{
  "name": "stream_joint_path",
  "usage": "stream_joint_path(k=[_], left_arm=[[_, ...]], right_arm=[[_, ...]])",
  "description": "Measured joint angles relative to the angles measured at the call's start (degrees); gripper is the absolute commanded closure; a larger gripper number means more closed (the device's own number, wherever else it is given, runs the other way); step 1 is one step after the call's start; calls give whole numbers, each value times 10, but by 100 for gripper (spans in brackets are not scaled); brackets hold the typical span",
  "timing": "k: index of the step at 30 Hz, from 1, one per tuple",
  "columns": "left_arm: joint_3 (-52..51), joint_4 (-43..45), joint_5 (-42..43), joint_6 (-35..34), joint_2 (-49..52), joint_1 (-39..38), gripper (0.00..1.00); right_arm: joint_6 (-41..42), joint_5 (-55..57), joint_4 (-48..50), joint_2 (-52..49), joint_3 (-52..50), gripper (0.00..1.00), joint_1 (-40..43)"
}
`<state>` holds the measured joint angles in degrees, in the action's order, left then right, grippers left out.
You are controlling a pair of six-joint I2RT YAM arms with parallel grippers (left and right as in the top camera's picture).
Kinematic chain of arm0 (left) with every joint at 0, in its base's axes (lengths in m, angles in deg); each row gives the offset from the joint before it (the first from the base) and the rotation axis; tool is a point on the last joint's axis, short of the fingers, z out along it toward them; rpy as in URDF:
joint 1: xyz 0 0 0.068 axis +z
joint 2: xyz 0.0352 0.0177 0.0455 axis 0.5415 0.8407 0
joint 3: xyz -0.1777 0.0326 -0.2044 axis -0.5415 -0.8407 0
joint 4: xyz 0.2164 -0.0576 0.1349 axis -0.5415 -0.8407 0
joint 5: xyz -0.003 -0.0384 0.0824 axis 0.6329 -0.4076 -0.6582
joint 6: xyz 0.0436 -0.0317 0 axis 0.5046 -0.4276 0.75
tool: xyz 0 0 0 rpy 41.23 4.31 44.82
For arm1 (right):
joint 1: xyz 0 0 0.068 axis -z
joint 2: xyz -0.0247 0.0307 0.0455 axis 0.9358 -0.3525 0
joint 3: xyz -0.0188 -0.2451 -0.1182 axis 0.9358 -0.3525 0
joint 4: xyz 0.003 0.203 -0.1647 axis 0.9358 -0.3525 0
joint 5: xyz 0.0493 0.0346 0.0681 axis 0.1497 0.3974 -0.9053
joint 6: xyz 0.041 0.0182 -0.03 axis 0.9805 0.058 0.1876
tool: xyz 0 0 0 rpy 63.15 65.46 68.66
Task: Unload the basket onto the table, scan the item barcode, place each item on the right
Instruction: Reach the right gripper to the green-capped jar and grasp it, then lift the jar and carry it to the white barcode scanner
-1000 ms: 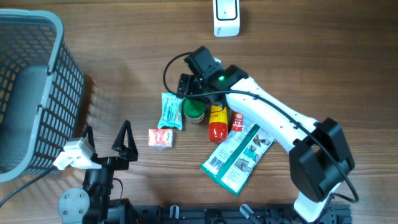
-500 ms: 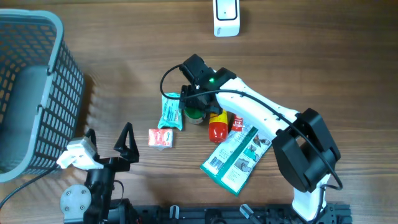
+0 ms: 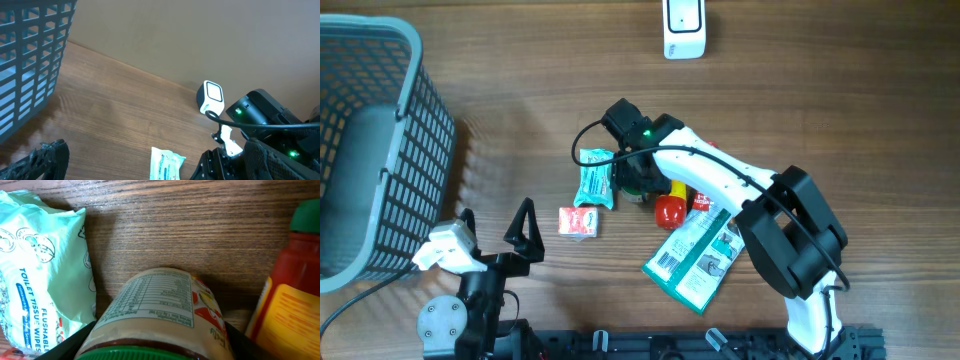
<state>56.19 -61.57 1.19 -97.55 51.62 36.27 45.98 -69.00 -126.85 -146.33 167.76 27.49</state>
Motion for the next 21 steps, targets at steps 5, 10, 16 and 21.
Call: stream_joint_path(k=[5, 10, 16, 21], left_arm=[[0, 0, 0, 0, 0, 0, 0], [0, 0, 0, 0, 0, 0, 0], [0, 0, 0, 0, 0, 0, 0], [0, 0, 0, 0, 0, 0, 0]], right_arm=[[-2, -27, -39, -3, 14, 45, 0], [-20, -51, -155, -18, 94, 46, 3], [-49, -79, -325, -18, 239, 47, 22], [-109, -170, -430, -17, 282, 49, 50]])
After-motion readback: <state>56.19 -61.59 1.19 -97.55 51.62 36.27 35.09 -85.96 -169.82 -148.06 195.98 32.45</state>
